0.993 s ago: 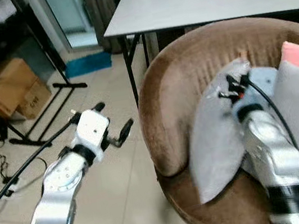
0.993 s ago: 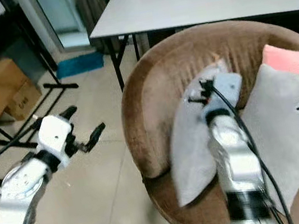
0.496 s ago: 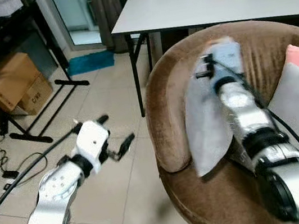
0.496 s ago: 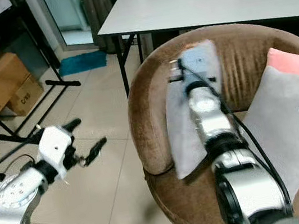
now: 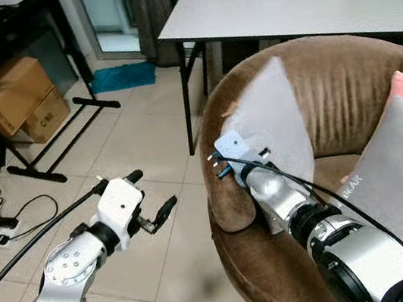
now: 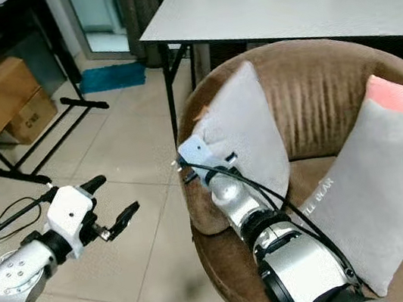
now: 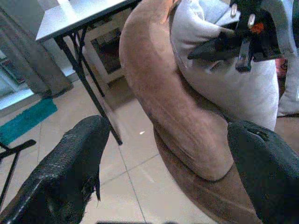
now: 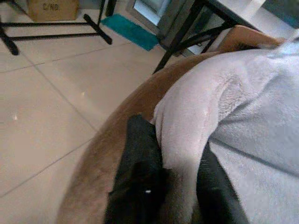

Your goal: Move the pillow to the sofa from floor

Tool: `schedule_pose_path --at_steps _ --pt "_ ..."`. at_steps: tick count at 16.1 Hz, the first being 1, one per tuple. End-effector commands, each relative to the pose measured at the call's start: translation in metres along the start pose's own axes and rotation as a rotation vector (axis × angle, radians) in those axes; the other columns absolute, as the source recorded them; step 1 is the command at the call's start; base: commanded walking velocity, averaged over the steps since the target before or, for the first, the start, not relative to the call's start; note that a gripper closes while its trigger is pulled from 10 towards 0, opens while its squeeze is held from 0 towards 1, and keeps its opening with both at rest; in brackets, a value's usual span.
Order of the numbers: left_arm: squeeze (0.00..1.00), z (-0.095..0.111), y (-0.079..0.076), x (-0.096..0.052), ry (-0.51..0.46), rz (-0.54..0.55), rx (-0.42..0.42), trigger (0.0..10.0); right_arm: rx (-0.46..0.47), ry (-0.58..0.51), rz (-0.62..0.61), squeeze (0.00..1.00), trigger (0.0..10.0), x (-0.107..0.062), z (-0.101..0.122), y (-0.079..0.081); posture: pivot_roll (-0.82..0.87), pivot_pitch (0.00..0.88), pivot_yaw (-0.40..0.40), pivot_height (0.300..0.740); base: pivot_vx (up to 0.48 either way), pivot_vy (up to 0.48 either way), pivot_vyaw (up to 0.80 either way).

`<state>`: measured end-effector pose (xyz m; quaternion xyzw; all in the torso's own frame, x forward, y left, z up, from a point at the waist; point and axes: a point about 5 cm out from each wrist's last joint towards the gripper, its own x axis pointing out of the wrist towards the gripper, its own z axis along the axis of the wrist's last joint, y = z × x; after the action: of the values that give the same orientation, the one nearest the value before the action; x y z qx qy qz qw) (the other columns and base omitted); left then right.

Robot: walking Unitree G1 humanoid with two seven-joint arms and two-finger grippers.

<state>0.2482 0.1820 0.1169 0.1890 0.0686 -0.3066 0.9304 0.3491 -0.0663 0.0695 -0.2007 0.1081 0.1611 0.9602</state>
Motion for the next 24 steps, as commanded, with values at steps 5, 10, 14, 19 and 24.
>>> schedule_pose_path --at_steps 5,10,14,19,24 --pt "0.0 0.002 -0.004 0.001 -0.014 -0.161 -0.01 10.0 0.231 -0.183 -0.003 1.0 10.0 0.0 0.022 -0.027 0.02 0.0 0.036 0.74 0.0 0.0 0.0" --pt "0.0 0.012 0.016 0.015 -0.094 -0.003 -0.045 10.0 0.37 -0.597 -0.083 1.0 10.0 -0.052 0.045 -0.077 -0.03 0.0 0.057 0.74 0.0 0.0 0.0" --pt "0.0 0.017 0.018 0.016 -0.154 0.206 -0.103 10.0 0.398 -0.474 -0.212 0.0 10.0 -0.087 0.012 -0.079 -0.03 0.0 0.05 0.74 0.0 0.0 0.0" --pt "0.0 0.011 0.01 0.013 -0.121 0.321 -0.12 10.0 0.416 -0.193 -0.421 0.0 10.0 -0.119 -0.026 -0.073 -0.05 0.0 0.059 0.74 0.0 -0.376 0.0" --pt "0.0 0.01 0.01 0.017 -0.108 0.338 -0.119 10.0 0.437 -0.183 -0.54 0.0 10.0 -0.124 -0.024 -0.094 -0.06 0.0 0.07 0.74 0.0 -0.48 0.0"
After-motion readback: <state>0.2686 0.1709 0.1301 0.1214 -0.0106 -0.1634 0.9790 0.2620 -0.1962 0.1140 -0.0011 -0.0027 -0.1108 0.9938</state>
